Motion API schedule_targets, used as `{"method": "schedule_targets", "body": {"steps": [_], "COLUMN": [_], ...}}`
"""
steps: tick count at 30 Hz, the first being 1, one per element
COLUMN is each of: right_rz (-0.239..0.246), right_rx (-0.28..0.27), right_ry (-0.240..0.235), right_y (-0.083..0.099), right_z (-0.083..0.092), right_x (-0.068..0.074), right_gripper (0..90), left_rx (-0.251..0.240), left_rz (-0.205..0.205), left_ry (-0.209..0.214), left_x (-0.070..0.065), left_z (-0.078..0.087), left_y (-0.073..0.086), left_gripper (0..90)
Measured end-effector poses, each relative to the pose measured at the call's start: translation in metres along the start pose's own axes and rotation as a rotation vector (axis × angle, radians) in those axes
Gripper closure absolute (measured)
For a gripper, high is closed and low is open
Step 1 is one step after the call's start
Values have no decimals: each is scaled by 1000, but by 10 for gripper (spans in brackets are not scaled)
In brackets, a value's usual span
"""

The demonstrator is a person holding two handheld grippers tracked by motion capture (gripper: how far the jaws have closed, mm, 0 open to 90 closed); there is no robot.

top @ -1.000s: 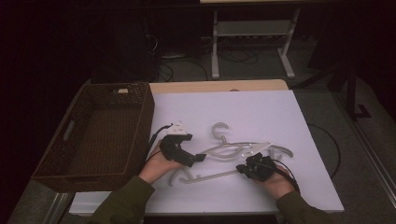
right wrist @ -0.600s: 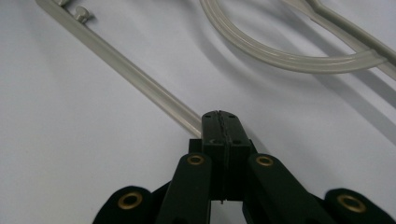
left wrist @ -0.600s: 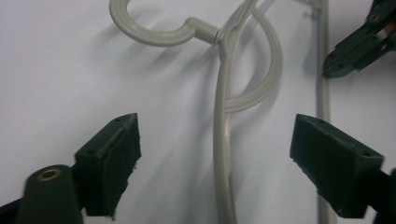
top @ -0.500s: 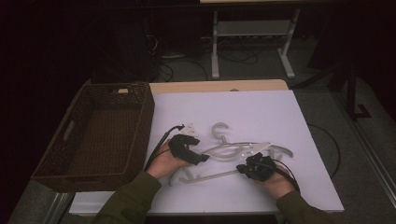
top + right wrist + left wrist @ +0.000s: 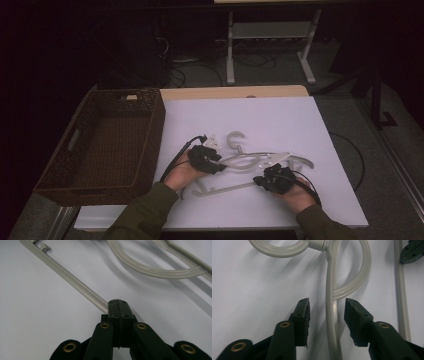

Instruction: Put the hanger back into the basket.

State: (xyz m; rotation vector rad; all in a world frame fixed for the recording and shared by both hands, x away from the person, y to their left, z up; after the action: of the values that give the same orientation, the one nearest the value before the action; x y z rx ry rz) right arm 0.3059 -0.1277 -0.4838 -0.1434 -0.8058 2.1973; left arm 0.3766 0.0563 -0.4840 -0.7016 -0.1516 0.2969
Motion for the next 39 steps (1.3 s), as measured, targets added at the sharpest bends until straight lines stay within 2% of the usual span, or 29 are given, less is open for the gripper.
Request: {"method": "schedule_targets", "body": {"steps": [2,9,12,15,19,23,24,29,31,34,36,37,39], "right_rz": [-1,0,0,0,1,4,3,4,7,-6,3,-2,-9], "right_rx": [0,-1,-1,0,0,-2,-7,-48,-75,-113,-141,-158,-196], "right_ry": [0,2,2,1,3,-2,-13,-32,-30,-24,-16,-22,-21], "right_y": [0,0,0,0,0,0,0,-3,-5,-8,-10,-11,-13], "right_z": [0,0,0,0,0,1,2,9,11,16,21,24,28], "right_x": [0,0,0,0,0,1,1,2,1,2,1,1,1], "right_gripper": [893,893,893,893,893,892,887,774,663,454,380,351,287], "left_rx": [13,19,21,22,40,32,15,17,20,11,-7,3,-3], "left_rz": [-23,-35,-37,-32,-46,-42,-23,-21,-28,-18,8,-5,0], "left_ry": [-6,-1,-14,-11,-14,-12,-18,-18,-22,-34,-33,-33,-36], "left_x": [0,-3,-3,-4,-3,-3,-3,-2,-1,0,0,1,2], "left_z": [1,0,0,1,3,5,5,8,10,14,16,18,21], "left_y": [0,-2,-2,-2,-2,-4,-5,-4,-5,-6,-8,-8,-9], "left_gripper": [627,752,794,803,809,813,813,816,816,817,817,817,817]}}
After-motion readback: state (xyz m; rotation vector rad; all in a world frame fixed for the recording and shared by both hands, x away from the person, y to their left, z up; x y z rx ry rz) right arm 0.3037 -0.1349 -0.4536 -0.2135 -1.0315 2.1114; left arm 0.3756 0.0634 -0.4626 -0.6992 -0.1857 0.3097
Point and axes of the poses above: each handheld gripper's, and its own axes: z roughly backward along the jaws, y roughly out of its underside, x roughly to its left, the point moved 6 cm from there along -z, roughly forward along the jaws, and after that the axes turned 7 degrees about -z, right-handed, at the moved point
